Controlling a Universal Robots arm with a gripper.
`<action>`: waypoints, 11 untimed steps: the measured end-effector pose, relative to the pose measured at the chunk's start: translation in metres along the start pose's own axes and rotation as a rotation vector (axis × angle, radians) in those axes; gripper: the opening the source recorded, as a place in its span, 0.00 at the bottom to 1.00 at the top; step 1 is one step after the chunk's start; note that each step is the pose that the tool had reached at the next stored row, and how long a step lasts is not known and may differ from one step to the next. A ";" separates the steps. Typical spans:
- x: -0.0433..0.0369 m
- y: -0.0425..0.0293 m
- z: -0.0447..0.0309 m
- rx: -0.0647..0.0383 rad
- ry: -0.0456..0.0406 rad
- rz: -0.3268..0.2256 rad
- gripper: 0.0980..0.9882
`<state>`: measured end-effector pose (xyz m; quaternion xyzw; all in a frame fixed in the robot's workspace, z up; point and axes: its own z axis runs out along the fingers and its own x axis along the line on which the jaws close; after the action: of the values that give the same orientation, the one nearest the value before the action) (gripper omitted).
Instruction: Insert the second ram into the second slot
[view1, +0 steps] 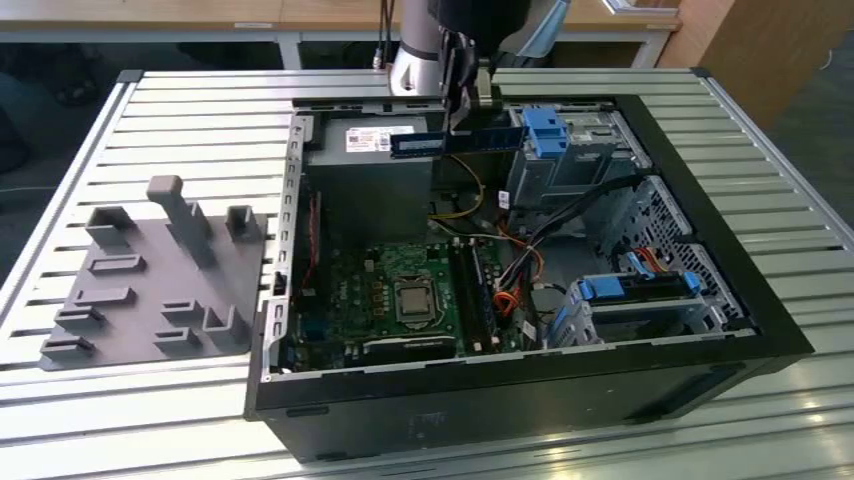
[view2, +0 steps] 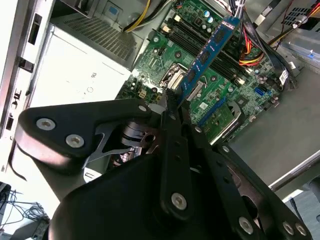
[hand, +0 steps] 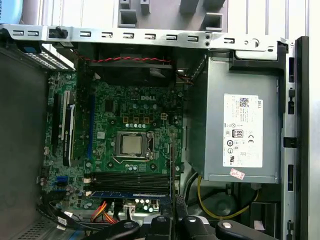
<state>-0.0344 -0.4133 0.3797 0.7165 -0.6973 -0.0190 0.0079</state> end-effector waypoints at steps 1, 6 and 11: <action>0.0015 0.0000 0.0000 0.000 0.0001 0.000 0.05; 0.0123 0.0003 -0.0002 0.000 0.0018 0.000 0.05; 0.0247 0.0007 -0.0004 0.000 0.0042 0.000 0.05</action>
<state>-0.0345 -0.4380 0.3797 0.7165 -0.6973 -0.0175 0.0094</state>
